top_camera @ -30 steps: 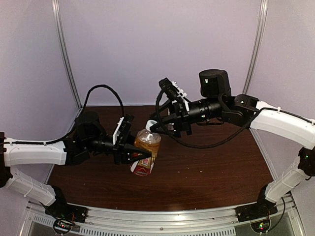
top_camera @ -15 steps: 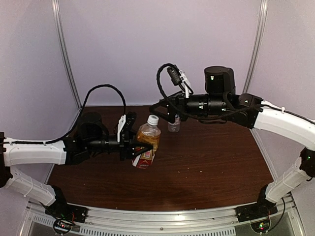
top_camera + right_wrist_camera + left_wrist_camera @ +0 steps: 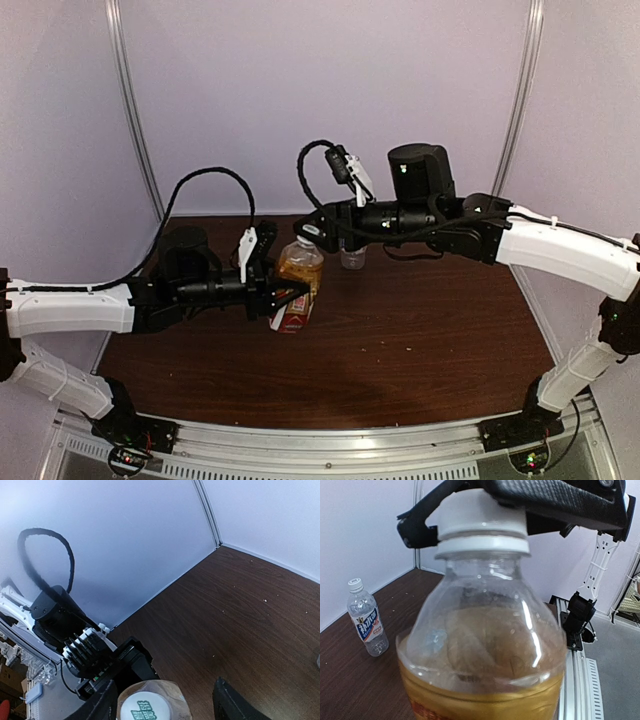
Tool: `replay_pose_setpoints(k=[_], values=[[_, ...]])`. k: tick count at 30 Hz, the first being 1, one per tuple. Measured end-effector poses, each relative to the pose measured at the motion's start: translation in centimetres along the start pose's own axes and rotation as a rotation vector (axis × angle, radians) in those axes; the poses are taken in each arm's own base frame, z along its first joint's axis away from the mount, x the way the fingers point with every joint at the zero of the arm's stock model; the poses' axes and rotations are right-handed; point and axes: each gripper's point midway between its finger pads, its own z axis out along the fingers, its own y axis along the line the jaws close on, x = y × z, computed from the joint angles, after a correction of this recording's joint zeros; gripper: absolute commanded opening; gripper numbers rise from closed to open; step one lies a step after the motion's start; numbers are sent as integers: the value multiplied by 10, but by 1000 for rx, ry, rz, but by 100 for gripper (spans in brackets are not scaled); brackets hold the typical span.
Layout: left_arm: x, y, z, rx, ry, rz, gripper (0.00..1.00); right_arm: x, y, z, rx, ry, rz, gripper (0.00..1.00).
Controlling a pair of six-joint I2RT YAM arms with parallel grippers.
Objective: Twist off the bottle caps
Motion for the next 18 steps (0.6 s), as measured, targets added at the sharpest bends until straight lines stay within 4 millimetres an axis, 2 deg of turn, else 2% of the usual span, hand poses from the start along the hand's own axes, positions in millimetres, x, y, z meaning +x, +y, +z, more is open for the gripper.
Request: replay_pose_setpoints(k=[7, 18], values=[[3, 5, 0, -27, 10, -5, 32, 2, 1, 2, -5, 4, 5, 41], [4, 8, 0, -47, 17, -9, 32, 4, 5, 4, -32, 2, -7, 23]])
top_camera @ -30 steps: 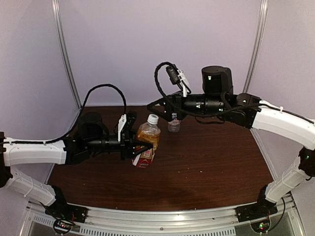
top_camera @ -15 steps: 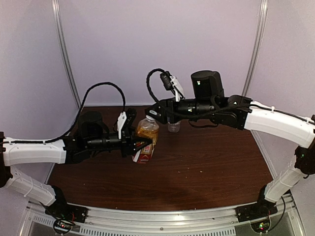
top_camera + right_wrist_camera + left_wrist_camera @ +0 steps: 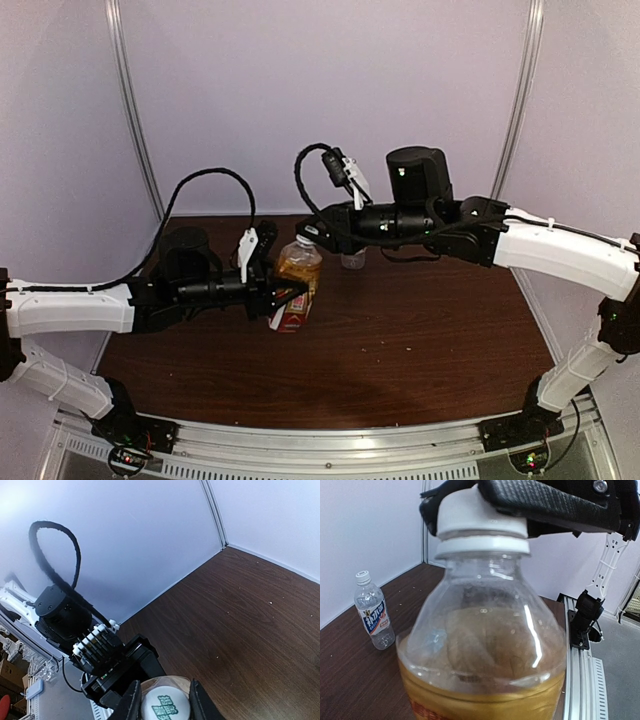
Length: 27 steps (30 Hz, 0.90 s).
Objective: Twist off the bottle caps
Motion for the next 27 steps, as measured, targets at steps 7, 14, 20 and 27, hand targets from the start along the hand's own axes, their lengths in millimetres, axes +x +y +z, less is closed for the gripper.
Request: replay_pose_setpoints(k=[7, 14, 20, 27], values=[[-2, -7, -2, 35, -1, 2, 32, 1, 9, -2, -73, 11, -127, 23], [0, -49, -13, 287, -22, 15, 31, 19, 49, -22, -320, 79, -397, 27], [-1, -77, -24, 459, -26, 11, 32, 28, 74, -32, -497, 134, -531, 34], [-1, -84, -27, 502, -25, 12, 32, 36, 72, -29, -510, 163, -538, 62]])
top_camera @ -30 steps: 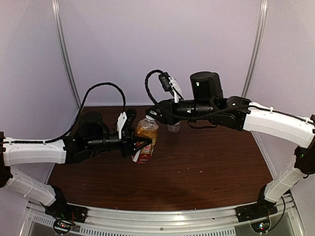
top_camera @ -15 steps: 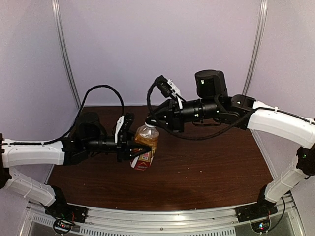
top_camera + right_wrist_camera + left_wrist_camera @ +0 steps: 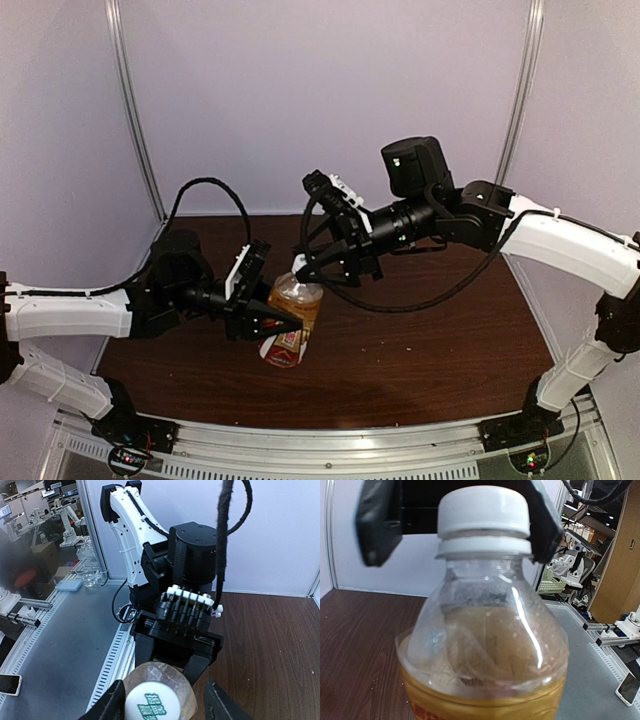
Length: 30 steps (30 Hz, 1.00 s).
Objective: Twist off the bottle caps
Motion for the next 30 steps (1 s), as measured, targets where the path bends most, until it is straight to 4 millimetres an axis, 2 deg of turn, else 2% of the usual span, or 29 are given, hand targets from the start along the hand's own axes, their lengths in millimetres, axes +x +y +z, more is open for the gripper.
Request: replay_pose_setpoints(k=[4, 7, 10, 14, 18, 24, 30], values=[[-1, 4, 0, -29, -4, 10, 32, 6, -10, 1, 54, 9, 50, 73], [0, 12, -1, -83, -1, 18, 34, 11, -15, 1, 90, 13, 95, 79], [0, 22, -2, -143, 2, 24, 35, 9, -17, -6, 130, 2, 142, 79], [0, 36, -6, -229, 6, 28, 35, -12, -21, -22, 209, -61, 184, 79], [0, 48, -11, -310, 6, 24, 35, -27, -38, -38, 343, -125, 259, 79], [0, 67, -17, -424, 5, 19, 35, -24, -67, -46, 502, -170, 400, 78], [-2, 78, -23, -500, -1, 19, 35, -12, -86, -37, 565, -182, 498, 77]])
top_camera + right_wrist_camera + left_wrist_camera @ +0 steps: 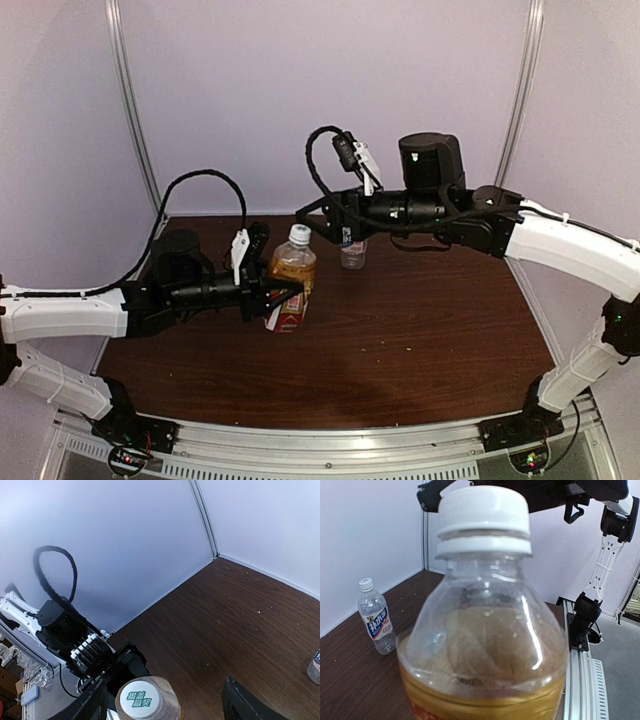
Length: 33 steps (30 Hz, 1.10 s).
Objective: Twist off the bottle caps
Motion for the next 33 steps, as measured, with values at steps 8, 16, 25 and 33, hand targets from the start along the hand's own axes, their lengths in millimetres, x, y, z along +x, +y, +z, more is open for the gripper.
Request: replay_pose_setpoints(k=[8, 16, 25, 33], values=[[0, 8, 1, -45, 1, -1, 35, 19, -2, 24, 5, 47, 42, 63], [5, 13, 2, -68, 19, -7, 35, 22, 1, 30, -8, 53, 46, 31], [5, 16, 2, -84, 18, -6, 35, 21, 4, 31, -29, 49, 18, 6], [4, 12, 2, -67, 16, 5, 36, 22, 9, 30, -78, 57, -93, 5]])
